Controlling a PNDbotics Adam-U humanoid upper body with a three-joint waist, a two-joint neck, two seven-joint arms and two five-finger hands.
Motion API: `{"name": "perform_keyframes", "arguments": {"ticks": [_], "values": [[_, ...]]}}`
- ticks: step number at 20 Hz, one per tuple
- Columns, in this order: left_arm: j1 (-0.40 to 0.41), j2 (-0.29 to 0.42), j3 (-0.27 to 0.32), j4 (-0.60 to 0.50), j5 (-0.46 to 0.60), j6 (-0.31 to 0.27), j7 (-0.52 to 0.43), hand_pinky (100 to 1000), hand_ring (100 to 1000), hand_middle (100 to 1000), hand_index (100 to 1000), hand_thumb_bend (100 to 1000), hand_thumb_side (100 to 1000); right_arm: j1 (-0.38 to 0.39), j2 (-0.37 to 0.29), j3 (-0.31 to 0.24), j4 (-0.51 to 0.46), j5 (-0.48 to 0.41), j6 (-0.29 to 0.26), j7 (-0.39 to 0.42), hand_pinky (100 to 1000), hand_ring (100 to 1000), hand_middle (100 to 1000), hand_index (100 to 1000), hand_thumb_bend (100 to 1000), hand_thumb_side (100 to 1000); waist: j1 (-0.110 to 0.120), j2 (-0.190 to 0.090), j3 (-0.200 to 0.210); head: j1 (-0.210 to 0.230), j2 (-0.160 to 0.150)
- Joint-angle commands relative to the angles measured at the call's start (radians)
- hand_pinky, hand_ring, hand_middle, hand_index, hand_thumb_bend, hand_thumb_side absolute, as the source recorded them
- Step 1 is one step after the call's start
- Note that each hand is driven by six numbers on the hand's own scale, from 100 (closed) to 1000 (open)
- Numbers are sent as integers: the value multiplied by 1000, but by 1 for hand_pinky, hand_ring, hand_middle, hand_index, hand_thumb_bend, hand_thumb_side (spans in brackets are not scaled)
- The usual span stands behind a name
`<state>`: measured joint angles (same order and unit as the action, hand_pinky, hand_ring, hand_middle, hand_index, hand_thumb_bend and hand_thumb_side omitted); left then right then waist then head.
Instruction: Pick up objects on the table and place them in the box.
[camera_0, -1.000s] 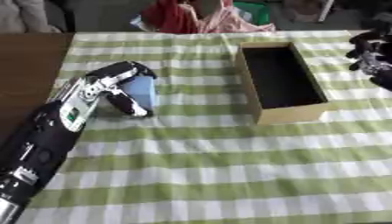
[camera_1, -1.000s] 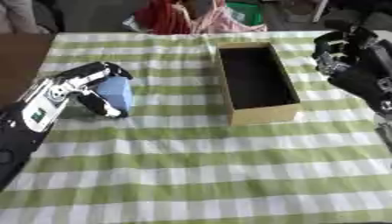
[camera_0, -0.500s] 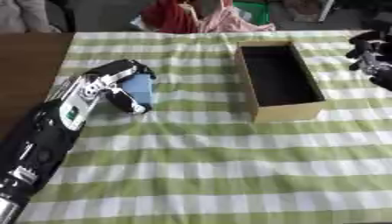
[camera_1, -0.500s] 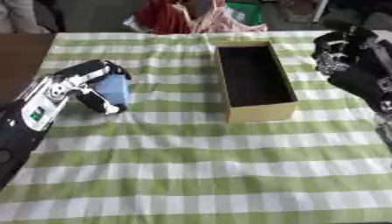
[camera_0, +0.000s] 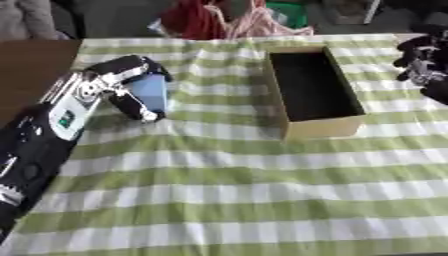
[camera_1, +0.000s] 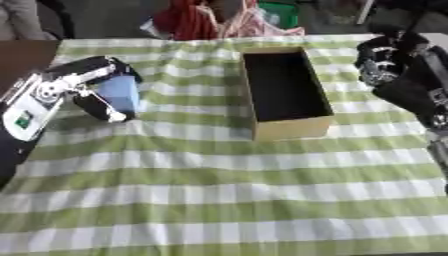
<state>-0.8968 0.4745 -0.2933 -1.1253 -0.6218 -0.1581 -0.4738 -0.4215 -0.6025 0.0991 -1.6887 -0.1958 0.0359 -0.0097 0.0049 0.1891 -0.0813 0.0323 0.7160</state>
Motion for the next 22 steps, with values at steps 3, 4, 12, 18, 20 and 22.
{"name": "perform_keyframes", "arguments": {"ticks": [3,4,12,18,20,22], "values": [[-59,37,13,-63,18,11,44,582,477,525,783,100,100,-7,-24,-3,-7,-1,0,8,555,651,672,882,100,298,-4,-27,-12,-4,-5],[-67,33,16,-67,18,13,56,579,476,525,783,100,100,-7,-24,-1,-7,-1,1,10,555,652,672,882,100,299,-4,-28,-15,-3,-6],[-106,-7,20,-66,-5,10,85,589,486,534,784,100,100,-11,-21,10,-6,2,3,28,556,652,672,882,100,300,-3,-29,-49,3,-13],[-121,-42,32,-36,-35,9,134,572,479,527,781,100,100,-15,-18,15,-6,1,3,35,555,652,672,882,100,301,0,-30,-63,1,-18],[-131,-62,38,-22,-42,13,172,562,477,526,779,100,100,-18,-15,19,-6,1,4,40,555,652,672,881,100,301,0,-29,-72,4,-21],[-142,-84,44,-7,-52,16,207,555,478,527,781,100,100,-22,-12,25,-6,1,5,47,556,652,672,879,100,302,1,-27,-83,8,-25]]}}
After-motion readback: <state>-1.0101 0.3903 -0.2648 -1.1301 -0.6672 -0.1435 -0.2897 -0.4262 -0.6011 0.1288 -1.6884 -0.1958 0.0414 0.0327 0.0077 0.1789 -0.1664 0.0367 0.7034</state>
